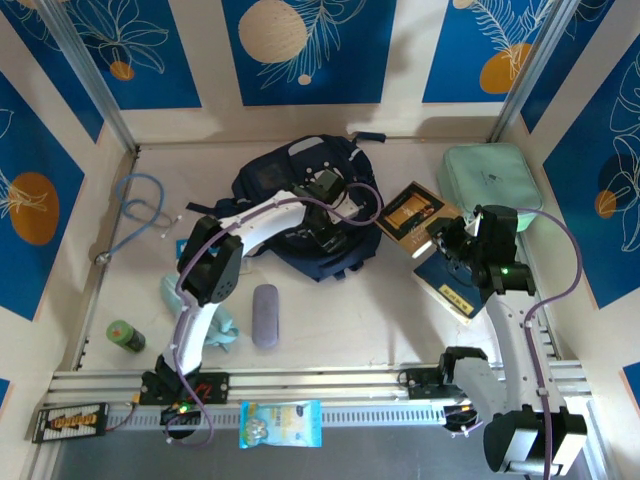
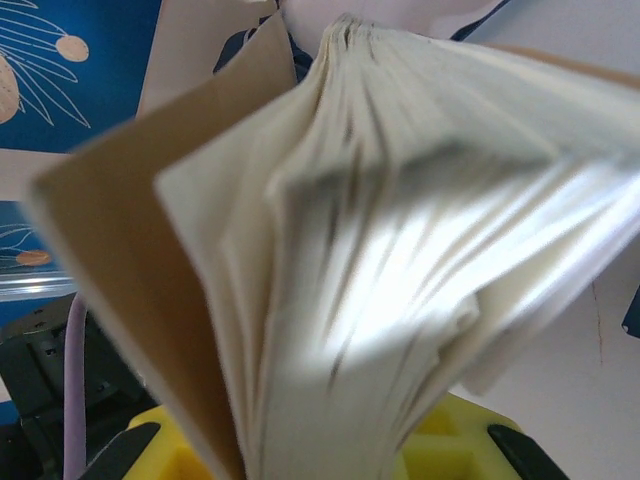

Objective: Pack the student bag
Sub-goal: Open the student bag at the center of the table.

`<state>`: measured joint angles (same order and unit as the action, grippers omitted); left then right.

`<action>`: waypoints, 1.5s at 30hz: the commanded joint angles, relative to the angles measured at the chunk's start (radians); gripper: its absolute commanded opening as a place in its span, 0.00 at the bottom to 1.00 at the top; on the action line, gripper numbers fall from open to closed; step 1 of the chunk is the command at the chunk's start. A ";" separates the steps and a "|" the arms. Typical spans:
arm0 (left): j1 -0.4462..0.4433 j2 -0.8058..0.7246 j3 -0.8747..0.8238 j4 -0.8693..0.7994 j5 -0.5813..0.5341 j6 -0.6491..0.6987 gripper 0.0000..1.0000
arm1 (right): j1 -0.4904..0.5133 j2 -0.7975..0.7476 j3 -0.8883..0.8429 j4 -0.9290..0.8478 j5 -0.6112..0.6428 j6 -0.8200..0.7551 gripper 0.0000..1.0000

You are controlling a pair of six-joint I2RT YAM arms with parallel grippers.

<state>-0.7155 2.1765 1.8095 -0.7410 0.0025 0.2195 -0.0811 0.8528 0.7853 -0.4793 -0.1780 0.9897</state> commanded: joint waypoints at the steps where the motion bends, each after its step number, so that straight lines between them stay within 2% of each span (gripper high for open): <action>1: 0.005 0.003 0.012 0.009 -0.070 0.009 0.60 | -0.006 -0.028 -0.006 0.069 -0.041 0.012 0.11; 7: 0.005 0.034 0.037 0.002 -0.093 -0.008 0.50 | -0.006 -0.043 -0.022 0.077 -0.042 0.026 0.11; 10: 0.004 0.031 0.038 0.005 -0.092 -0.015 0.42 | -0.006 -0.047 -0.026 0.075 -0.040 0.026 0.11; 14: 0.005 -0.014 0.013 0.036 -0.061 -0.012 0.20 | -0.009 -0.059 -0.027 0.063 -0.026 0.023 0.11; 20: 0.005 -0.152 -0.048 0.119 0.004 -0.020 0.00 | -0.042 -0.115 -0.019 0.064 -0.034 0.010 0.11; 24: 0.008 -0.210 -0.042 0.130 0.014 -0.045 0.00 | -0.072 -0.161 -0.014 0.061 -0.034 -0.003 0.12; 30: 0.021 -0.298 -0.047 0.179 0.105 -0.139 0.00 | -0.104 -0.202 -0.033 0.038 -0.094 -0.042 0.12; 37: 0.034 -0.357 -0.054 0.264 0.034 -0.241 0.00 | -0.123 -0.304 -0.073 0.022 -0.119 -0.068 0.12; 45: 0.042 -0.391 -0.048 0.305 0.031 -0.303 0.00 | -0.097 -0.235 -0.123 0.086 -0.235 -0.012 0.12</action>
<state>-0.6827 1.8591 1.7470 -0.5484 0.0322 -0.0235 -0.1925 0.6083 0.6853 -0.4808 -0.3317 0.9554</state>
